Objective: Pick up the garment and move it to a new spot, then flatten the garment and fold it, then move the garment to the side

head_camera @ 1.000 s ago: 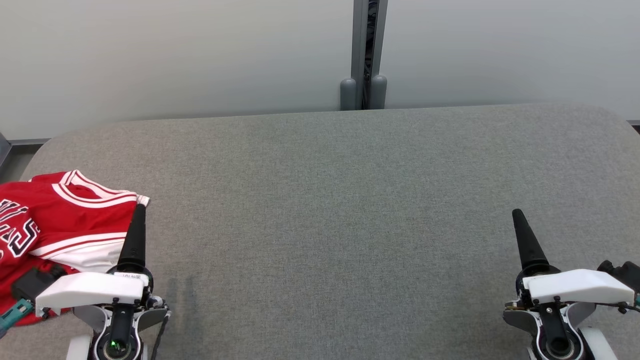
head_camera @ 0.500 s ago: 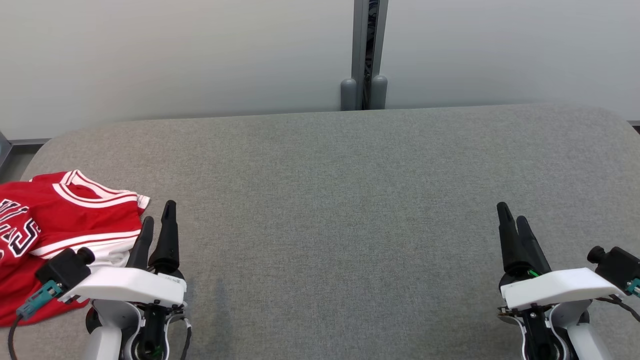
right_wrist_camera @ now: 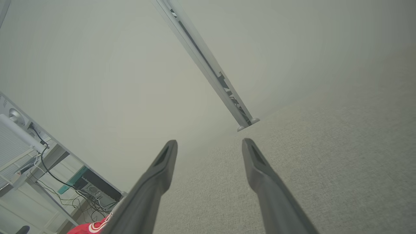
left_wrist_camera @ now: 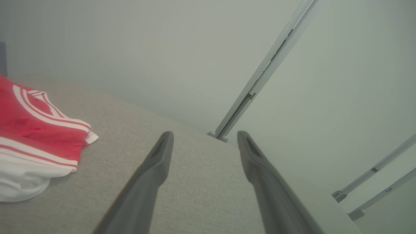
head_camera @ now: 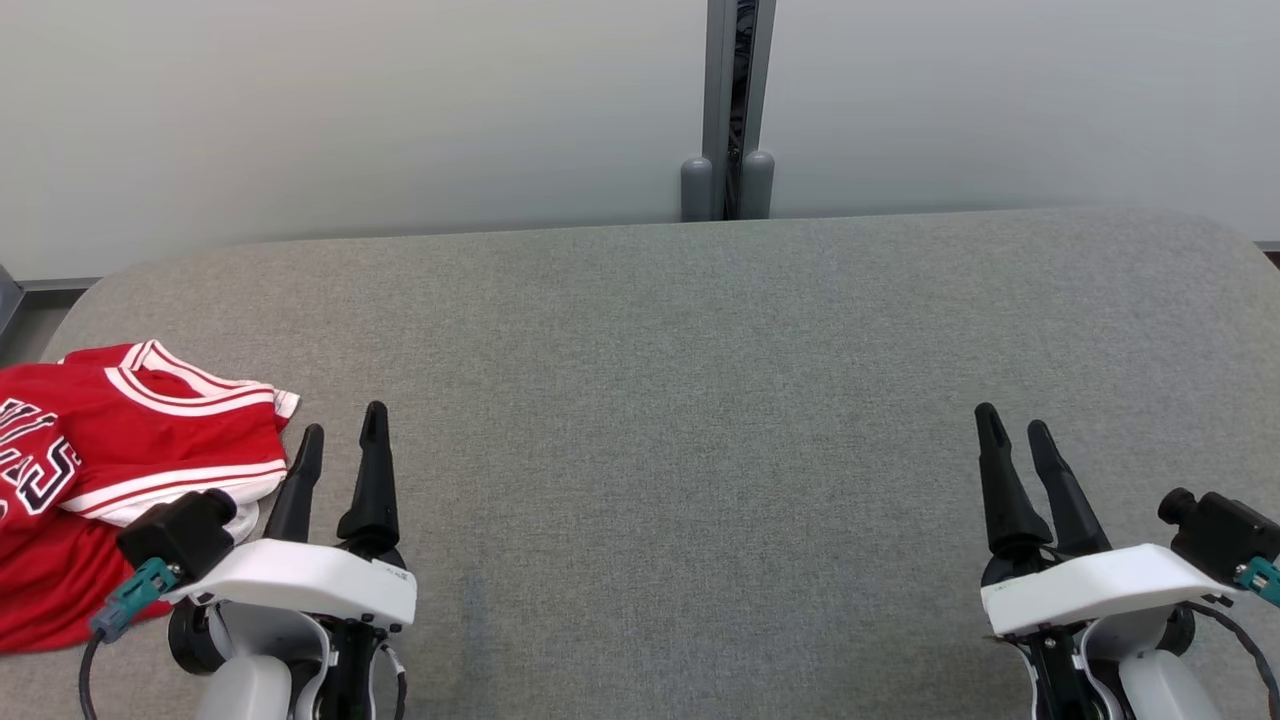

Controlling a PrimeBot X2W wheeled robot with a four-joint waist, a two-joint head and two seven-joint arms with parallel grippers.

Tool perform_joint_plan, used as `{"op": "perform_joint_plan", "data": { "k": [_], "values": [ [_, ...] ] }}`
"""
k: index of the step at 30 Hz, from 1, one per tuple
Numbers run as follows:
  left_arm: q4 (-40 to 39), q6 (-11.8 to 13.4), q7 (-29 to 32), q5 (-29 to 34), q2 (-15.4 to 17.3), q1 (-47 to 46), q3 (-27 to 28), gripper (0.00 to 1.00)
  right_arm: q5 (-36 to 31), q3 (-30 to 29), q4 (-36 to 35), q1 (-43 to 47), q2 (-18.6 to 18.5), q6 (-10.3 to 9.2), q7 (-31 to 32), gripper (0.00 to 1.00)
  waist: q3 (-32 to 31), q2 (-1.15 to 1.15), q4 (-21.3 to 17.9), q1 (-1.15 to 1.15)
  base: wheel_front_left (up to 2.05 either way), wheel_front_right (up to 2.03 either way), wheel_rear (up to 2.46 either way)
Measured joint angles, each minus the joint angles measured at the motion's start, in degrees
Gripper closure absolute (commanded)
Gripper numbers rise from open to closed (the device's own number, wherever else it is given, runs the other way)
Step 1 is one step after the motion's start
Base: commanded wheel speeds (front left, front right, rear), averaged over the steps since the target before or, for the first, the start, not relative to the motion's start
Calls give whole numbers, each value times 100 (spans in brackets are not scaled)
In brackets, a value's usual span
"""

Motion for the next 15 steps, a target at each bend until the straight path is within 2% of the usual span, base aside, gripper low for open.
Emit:
{"op": "perform_joint_plan", "data": {
  "k": [7, 15],
  "values": [
    [-175, 101, -170, 603, 31, 55, -259, 0, -447, -55, -135, 51, 1, 1, -92, 0, 2, 0, 14, 0, 0, 0, 0],
    [-257, 237, -312, 1003, 46, 147, -385, 0, -867, -12, -221, 129, 1, 1, -163, 0, -8, 0, 34, 0, 0, 0, 0]
  ]
}}
